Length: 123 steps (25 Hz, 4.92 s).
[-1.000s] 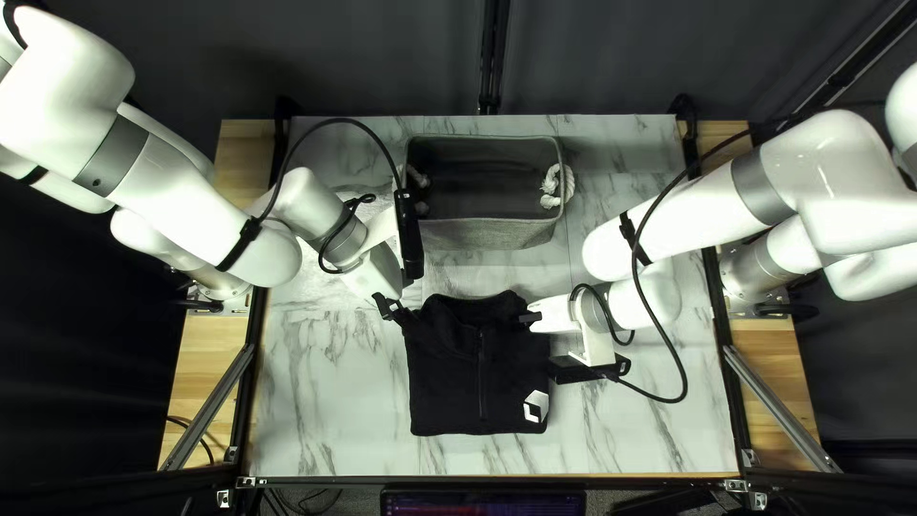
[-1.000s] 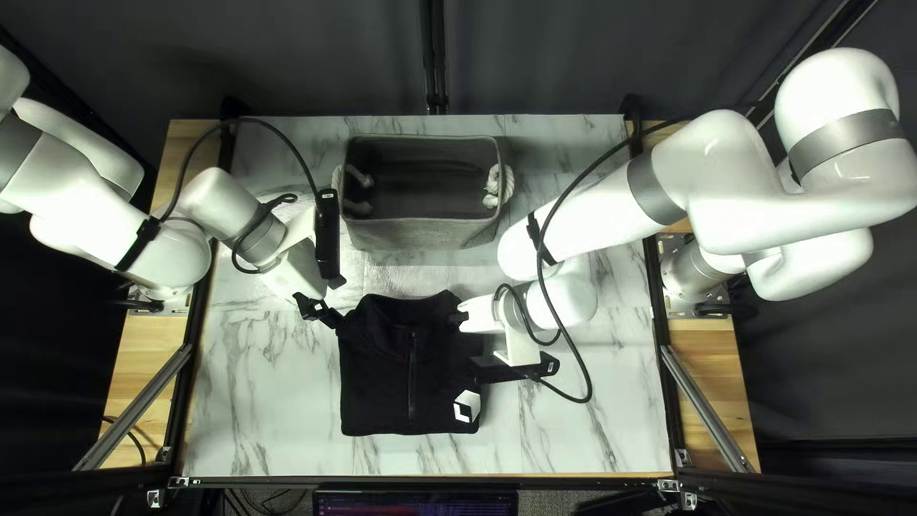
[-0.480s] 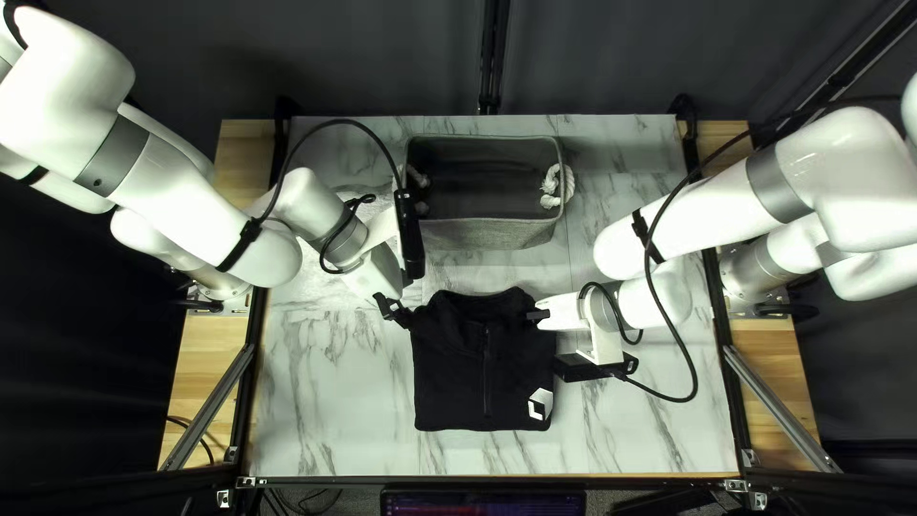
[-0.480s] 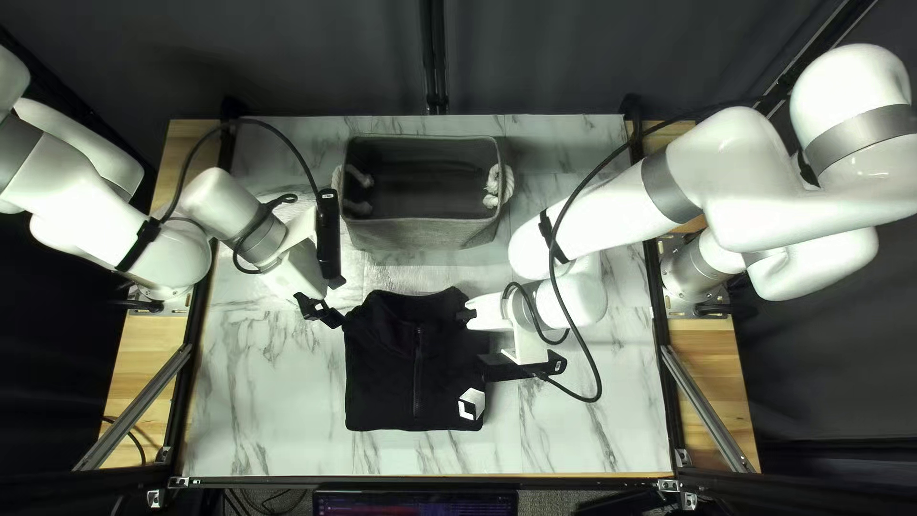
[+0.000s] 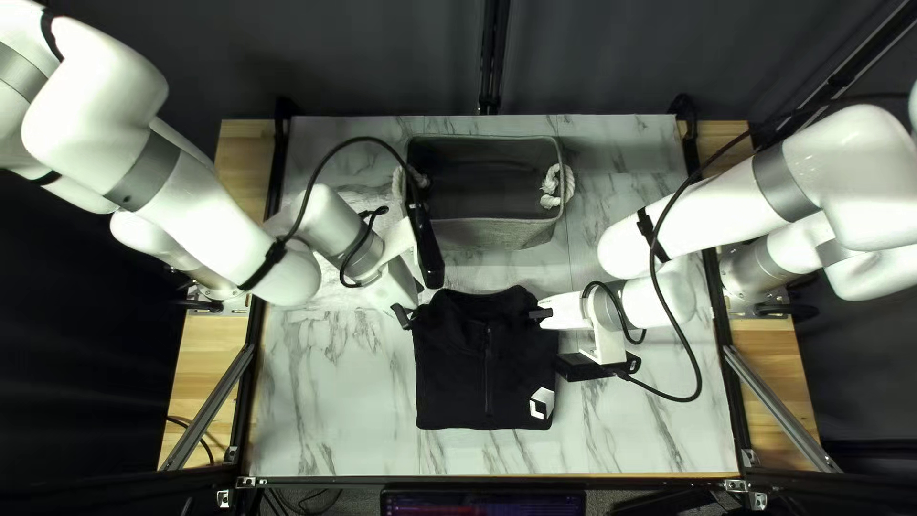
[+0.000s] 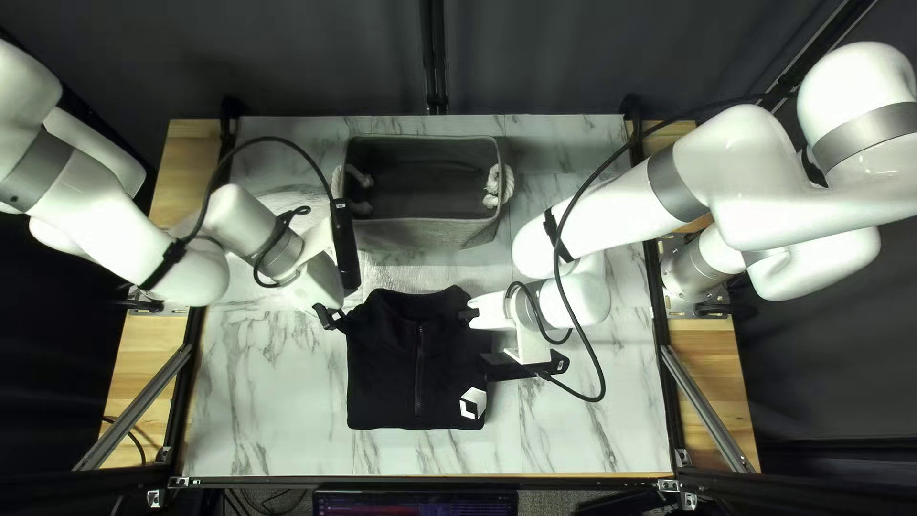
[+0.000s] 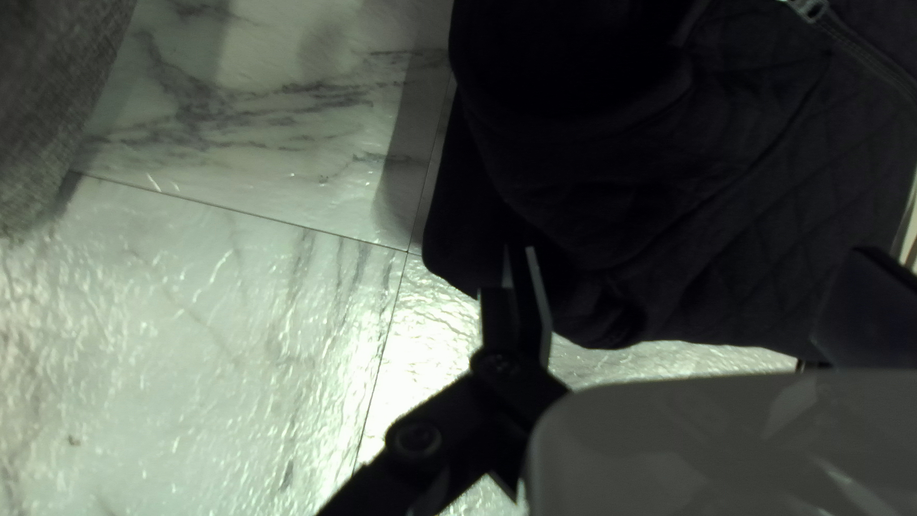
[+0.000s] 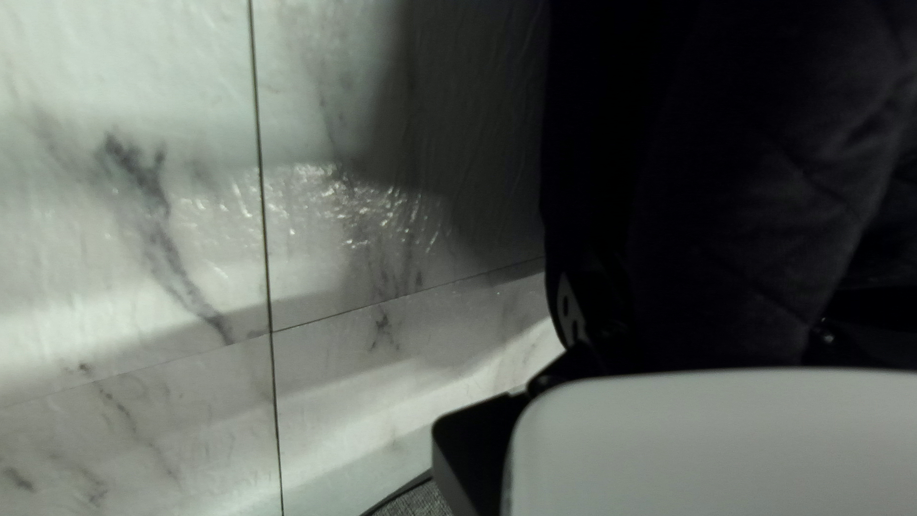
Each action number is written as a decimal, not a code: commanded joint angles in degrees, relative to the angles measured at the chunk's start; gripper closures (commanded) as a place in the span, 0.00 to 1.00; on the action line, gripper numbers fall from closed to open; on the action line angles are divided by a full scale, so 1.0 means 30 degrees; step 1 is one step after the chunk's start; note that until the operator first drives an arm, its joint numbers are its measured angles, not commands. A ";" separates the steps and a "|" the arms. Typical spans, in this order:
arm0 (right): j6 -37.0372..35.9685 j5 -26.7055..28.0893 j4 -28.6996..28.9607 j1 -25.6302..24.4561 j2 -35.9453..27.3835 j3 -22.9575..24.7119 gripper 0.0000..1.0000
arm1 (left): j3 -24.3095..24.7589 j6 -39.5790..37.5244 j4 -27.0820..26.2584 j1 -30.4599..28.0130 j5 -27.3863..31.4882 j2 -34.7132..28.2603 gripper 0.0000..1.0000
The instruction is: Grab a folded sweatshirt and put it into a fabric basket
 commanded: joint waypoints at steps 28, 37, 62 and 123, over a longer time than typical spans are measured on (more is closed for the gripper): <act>0.0312 0.0062 -0.0270 -0.0053 0.0047 0.0063 1.00 | -0.4910 1.4610 -1.3809 0.0558 -0.0179 0.5599 0.00; 0.0412 0.0048 -0.0300 -0.0067 0.0129 0.0034 1.00 | -0.4805 1.0604 -0.9945 0.0101 -0.0442 0.5781 0.00; 0.0307 0.0239 -0.0075 0.0076 -0.0111 0.0263 1.00 | -0.4926 0.9315 -0.8685 0.0206 0.0201 0.6413 0.00; -1.9137 -0.0449 1.4214 -0.4265 -0.8979 0.3299 1.00 | -0.3632 -0.7889 1.6325 0.7890 1.0677 -0.3205 1.00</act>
